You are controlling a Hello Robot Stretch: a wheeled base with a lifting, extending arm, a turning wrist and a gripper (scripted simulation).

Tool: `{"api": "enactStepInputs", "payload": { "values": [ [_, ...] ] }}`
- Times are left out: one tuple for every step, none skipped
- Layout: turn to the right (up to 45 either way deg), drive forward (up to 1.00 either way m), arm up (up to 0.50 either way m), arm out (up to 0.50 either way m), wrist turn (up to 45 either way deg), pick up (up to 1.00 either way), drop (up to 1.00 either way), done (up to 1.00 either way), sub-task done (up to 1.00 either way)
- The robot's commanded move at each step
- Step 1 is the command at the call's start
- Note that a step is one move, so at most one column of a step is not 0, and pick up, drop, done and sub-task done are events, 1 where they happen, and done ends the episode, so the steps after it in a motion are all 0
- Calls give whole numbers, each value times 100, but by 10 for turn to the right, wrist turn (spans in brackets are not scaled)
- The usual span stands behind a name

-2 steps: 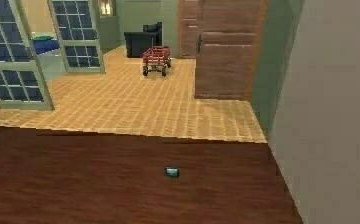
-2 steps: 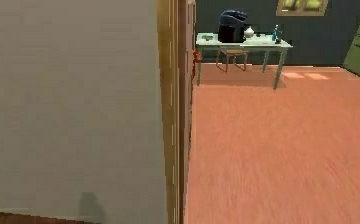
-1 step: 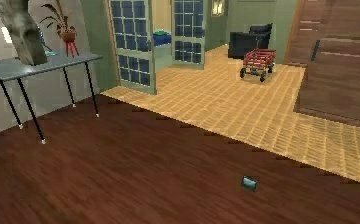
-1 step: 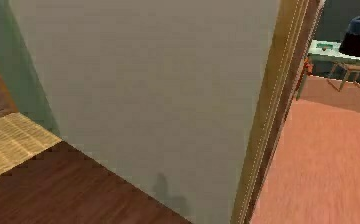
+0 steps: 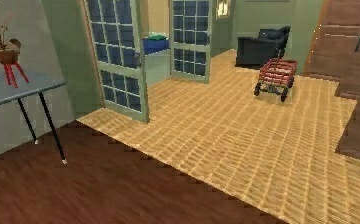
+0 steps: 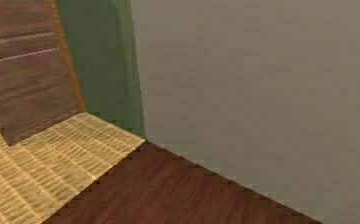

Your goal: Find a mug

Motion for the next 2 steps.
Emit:
{"api": "enactStepInputs", "payload": {
  "values": [
    [90, 0, 0, 0, 0, 0, 0, 0, 0],
    [0, 100, 0, 0, 0, 0, 0, 0, 0]
  ]
}}
